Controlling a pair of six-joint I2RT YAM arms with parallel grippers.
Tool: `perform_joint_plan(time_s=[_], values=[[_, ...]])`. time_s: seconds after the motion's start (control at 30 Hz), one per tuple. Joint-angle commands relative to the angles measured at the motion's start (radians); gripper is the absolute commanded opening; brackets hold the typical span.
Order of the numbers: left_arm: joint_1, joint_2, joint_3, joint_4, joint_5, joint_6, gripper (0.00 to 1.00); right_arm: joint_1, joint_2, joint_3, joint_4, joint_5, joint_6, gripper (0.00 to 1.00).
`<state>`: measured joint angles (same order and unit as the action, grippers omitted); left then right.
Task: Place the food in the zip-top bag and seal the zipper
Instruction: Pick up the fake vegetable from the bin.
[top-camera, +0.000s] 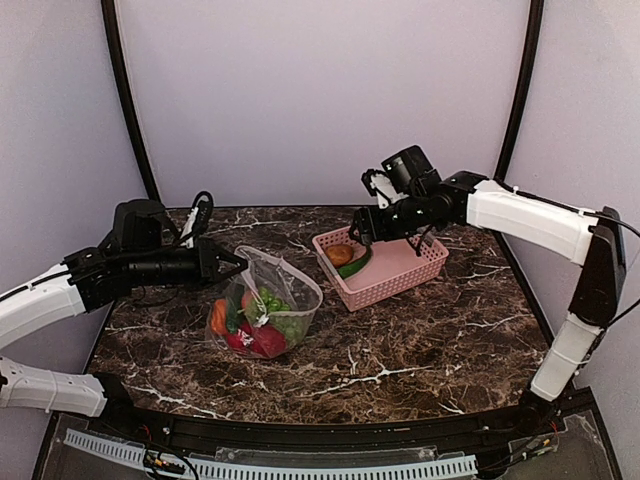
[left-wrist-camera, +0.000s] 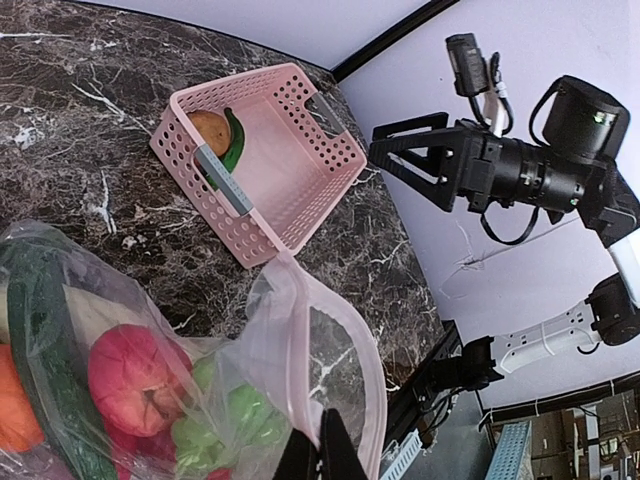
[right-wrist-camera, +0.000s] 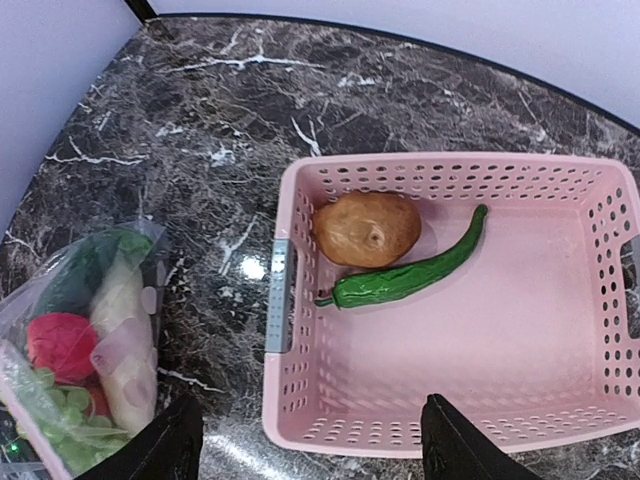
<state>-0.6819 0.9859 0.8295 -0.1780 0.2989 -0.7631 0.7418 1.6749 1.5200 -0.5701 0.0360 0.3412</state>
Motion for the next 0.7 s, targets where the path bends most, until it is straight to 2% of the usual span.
perform_joint_plan(time_s=[0.0,0.3,0.43,0.67], values=[[0.039,0.001,-0.003,0.021,0.019,0.016,0.01,-0.067,0.107,0.052,0.042,-0.091,-0.033,0.74],[0.121,0.037,0.005,0.021,0.084,0.025,0.01,-0.171,0.340,0.194,0.087,-0.254,-0.033,0.76],[0.148,0.056,0.006,0.028,0.108,0.026,0.01,-0.183,0.426,0.262,0.090,-0.288,-0.069,0.83],[0.178,0.090,0.007,0.044,0.144,0.022,0.01,-0.191,0.535,0.334,0.078,-0.328,-0.089,0.86]])
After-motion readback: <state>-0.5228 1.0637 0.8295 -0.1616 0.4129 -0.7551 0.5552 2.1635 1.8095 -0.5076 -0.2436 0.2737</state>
